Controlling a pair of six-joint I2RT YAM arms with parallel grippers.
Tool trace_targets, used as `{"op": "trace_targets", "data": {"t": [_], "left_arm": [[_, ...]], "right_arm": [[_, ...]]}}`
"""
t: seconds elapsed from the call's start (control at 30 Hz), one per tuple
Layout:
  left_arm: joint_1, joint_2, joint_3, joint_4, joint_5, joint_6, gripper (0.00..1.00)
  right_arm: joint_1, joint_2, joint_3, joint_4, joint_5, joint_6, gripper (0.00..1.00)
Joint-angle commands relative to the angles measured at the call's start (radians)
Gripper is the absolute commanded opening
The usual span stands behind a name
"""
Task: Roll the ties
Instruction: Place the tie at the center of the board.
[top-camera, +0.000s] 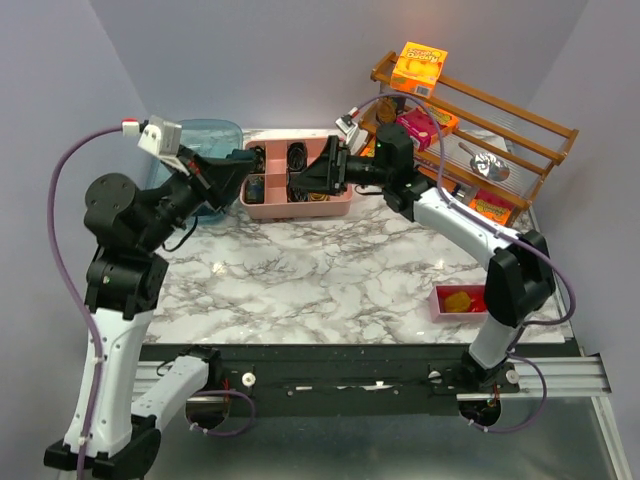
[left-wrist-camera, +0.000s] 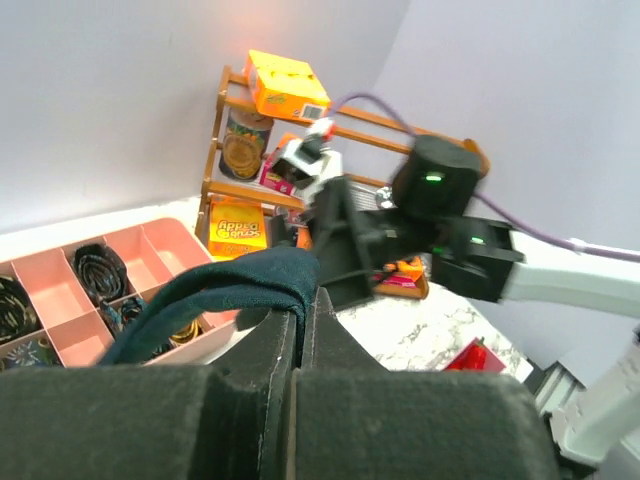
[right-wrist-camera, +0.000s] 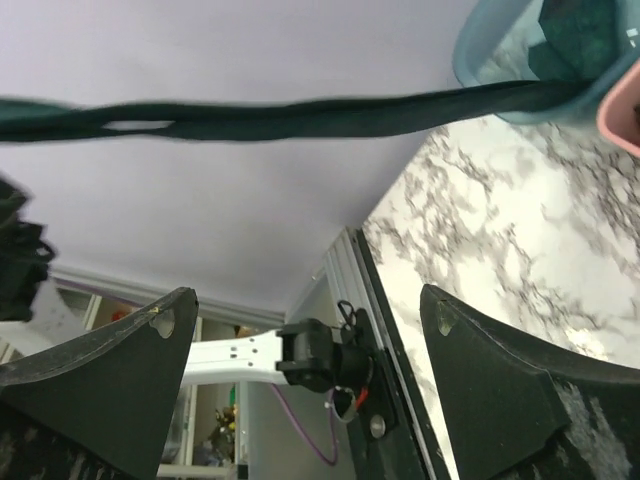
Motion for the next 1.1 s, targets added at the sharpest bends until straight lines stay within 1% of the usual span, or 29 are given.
{"op": "trace_targets", "data": {"t": [0.0,0.1,0.2,0.23,0.33,0.4,0.43,0.47,0.57,0.67,0.73,0.97,1.07], "left_arm": [[0.001,-0.071,0.007,-0.144,0.078,0.041,0.00],[0.001,-0.117,-0.001,-0.199,0.127,0.041,0.00],[0.001,-0.163,-0.004,-0.225,0.184,0.043,0.00],[0.001,-0.183,-0.007,-0.225,0.200,0.040,0.00],[0.001,-0.207,-0.009,-0.238,0.254,0.040,0.00],[0.001,-0.214,-0.006,-0.274,0.283,0.057,0.00],[0.001,-0.223,-0.004,-0.290,0.290,0.063,0.00],[0.001,-0.227,-0.004,-0.316,0.302,0.071,0.00],[0.001,-0.256,-0.012,-0.354,0.323,0.084,0.00],[0.001,-0.279,-0.016,-0.367,0.354,0.081,0.00],[0.001,-0.287,-0.022,-0.367,0.365,0.071,0.00],[0.001,-0.293,-0.033,-0.359,0.408,0.057,0.00],[0.000,-0.292,-0.030,-0.350,0.431,0.052,0.00]], "right_arm": [[0.000,0.106,0.063,-0.076,-0.065,-0.037,1.00],[0.015,0.176,0.121,-0.131,-0.072,-0.049,1.00],[0.043,0.236,0.207,-0.195,-0.082,-0.063,1.00],[0.052,0.259,0.261,-0.242,-0.087,-0.066,1.00],[0.092,0.337,0.333,-0.296,-0.096,-0.070,1.00],[0.115,0.397,0.390,-0.301,-0.107,-0.057,1.00],[0.121,0.417,0.413,-0.321,-0.107,-0.055,1.00],[0.127,0.440,0.471,-0.338,-0.108,-0.055,1.00],[0.146,0.518,0.539,-0.376,-0.110,-0.052,1.00],[0.156,0.586,0.611,-0.398,-0.111,-0.031,1.00],[0.167,0.644,0.683,-0.451,-0.111,-0.037,1.00],[0.208,0.735,0.740,-0.465,-0.114,-0.018,1.00],[0.219,0.752,0.747,-0.413,-0.128,0.025,1.00]]}}
